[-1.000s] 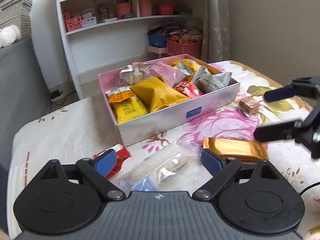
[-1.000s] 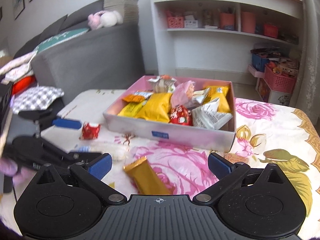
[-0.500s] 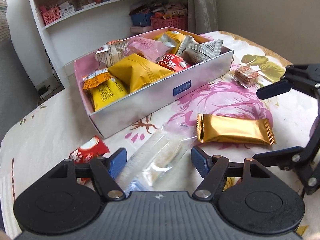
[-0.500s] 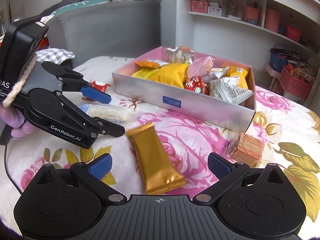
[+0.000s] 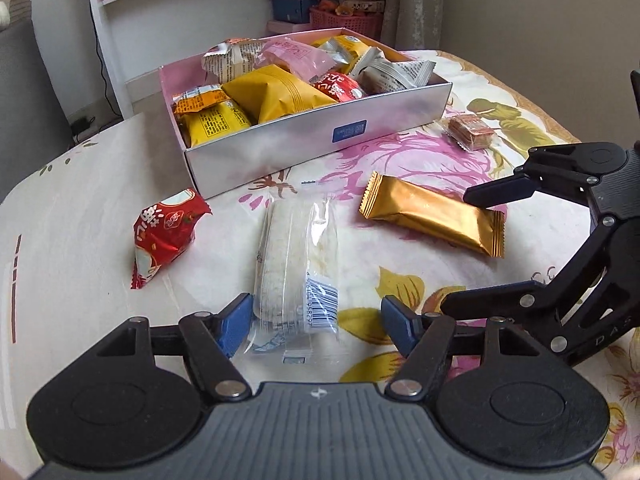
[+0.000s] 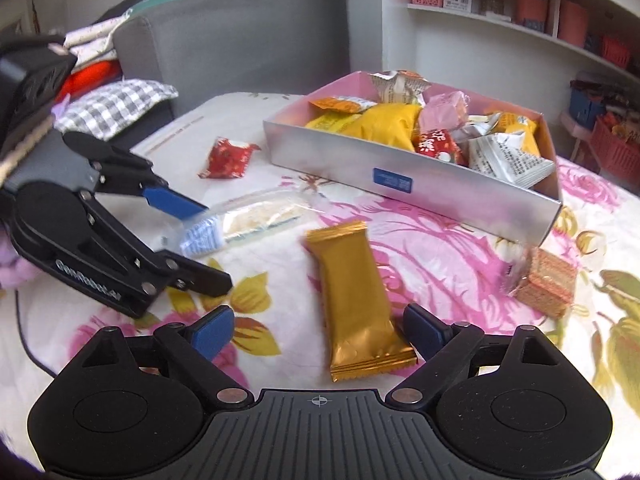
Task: Organize snacks
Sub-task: 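Move both grippers back over the remaining snacks on the bedspread, then grasp the clear white bar with the left gripper while the right grasps the gold bar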
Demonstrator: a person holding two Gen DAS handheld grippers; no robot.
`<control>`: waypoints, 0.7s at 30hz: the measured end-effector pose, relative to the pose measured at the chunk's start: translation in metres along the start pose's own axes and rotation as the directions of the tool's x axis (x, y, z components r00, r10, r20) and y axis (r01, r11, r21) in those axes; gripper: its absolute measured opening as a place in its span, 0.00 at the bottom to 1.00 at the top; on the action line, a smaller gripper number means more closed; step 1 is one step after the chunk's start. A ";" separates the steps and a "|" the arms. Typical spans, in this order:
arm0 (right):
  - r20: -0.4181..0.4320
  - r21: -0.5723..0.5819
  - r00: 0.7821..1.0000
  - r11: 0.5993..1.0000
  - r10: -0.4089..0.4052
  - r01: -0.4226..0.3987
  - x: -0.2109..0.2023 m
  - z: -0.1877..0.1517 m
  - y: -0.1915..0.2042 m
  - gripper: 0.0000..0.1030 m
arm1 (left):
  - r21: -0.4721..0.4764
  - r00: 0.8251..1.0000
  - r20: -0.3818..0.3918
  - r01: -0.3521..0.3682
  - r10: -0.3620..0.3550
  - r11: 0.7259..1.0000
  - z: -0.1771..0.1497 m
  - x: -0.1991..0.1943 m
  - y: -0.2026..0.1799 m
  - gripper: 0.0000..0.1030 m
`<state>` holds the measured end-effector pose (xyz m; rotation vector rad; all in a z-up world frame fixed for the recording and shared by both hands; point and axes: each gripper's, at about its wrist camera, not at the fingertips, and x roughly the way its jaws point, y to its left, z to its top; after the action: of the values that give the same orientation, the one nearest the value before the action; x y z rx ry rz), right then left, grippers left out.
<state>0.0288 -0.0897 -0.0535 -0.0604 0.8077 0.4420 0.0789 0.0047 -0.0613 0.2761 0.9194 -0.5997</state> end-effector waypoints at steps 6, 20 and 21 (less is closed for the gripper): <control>0.029 -0.024 0.994 0.994 -0.105 0.106 0.004 0.004 -0.001 0.89 | -0.038 0.998 0.019 -0.058 0.059 0.998 0.004 0.005 -0.004 0.63; 0.023 -0.012 0.988 0.988 -0.155 0.155 0.016 0.005 -0.006 0.68 | -0.135 0.992 0.057 -0.108 0.116 0.985 0.010 0.009 -0.003 0.43; 0.024 -0.013 0.988 0.988 -0.155 0.155 0.017 0.006 -0.005 0.65 | -0.142 0.991 0.056 -0.112 0.121 0.983 0.010 0.009 -0.003 0.43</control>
<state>0.0448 -0.0874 -0.0620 -0.1312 0.7711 0.3012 0.0881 -0.0065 -0.0627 0.1830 0.8723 -0.4317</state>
